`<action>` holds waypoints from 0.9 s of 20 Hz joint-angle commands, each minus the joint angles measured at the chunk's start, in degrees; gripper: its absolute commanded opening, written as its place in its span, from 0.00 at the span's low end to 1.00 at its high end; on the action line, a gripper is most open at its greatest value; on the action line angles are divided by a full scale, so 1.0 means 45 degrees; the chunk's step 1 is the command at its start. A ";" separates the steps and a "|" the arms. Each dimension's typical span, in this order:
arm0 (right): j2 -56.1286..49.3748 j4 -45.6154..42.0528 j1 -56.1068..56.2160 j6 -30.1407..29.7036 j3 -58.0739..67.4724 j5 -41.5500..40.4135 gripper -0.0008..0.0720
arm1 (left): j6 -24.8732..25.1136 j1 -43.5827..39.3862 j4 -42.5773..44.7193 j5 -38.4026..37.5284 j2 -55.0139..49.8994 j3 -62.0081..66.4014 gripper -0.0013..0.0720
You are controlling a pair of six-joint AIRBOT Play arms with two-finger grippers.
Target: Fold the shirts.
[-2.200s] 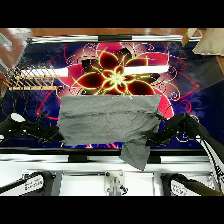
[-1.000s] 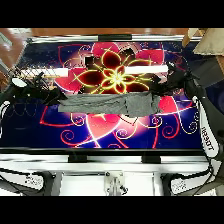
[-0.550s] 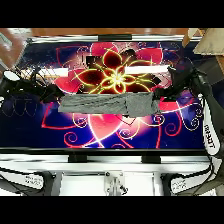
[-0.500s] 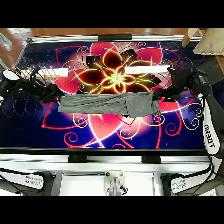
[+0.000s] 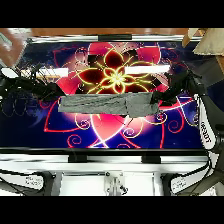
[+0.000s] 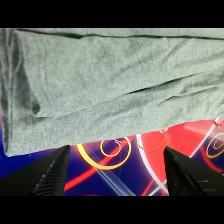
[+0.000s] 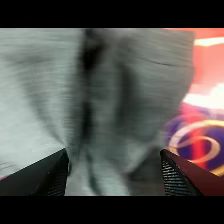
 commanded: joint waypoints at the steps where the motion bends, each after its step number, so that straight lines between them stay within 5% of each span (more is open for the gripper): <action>1: -0.0243 -0.0903 0.0015 0.0563 0.0005 -0.0427 0.96 | 0.0180 -0.0194 0.0000 0.0049 0.0015 0.0015 0.98; 9: -0.1729 0.2982 0.0024 0.0418 0.0010 -0.0126 0.95 | 0.0175 -0.1729 -0.0005 0.0355 0.0015 0.0019 0.98; 10: -0.1724 0.3070 0.0024 0.0413 0.0010 -0.0117 0.74 | 0.0175 -0.1943 -0.0005 0.0359 0.0015 0.0019 0.98; 11: -0.1724 0.3104 0.0015 0.0413 0.0010 -0.0121 0.35 | 0.0170 -0.2176 -0.0010 0.0384 0.0015 0.0019 0.98; 12: -0.1719 0.3206 0.0015 0.0515 0.0010 -0.0204 0.12 | 0.0165 -0.2424 -0.0019 0.0466 0.0015 0.0019 0.98; 14: -0.1418 0.3347 0.0015 0.0355 0.0010 -0.0418 0.11 | 0.0165 -0.3055 -0.0563 0.0787 -0.0005 0.0015 0.98; 15: -0.1083 0.3347 0.0019 0.0189 0.0010 -0.0452 0.11 | 0.0170 -0.3463 -0.1141 0.1073 -0.0044 0.0015 0.92; 16: -0.0583 0.3342 0.0024 0.0112 0.0010 -0.0442 0.11 | 0.0170 -0.3905 -0.1758 0.1399 -0.0121 0.0015 0.62; 17: -0.0049 0.3342 0.0019 0.0112 0.0015 -0.0442 0.11 | 0.0165 -0.4459 -0.2395 0.1923 -0.0262 0.0015 0.17; 18: 0.0617 0.3337 0.0019 0.0112 0.0010 -0.0471 0.11 | 0.0165 -0.5056 -0.2914 0.2574 -0.0447 0.0015 0.06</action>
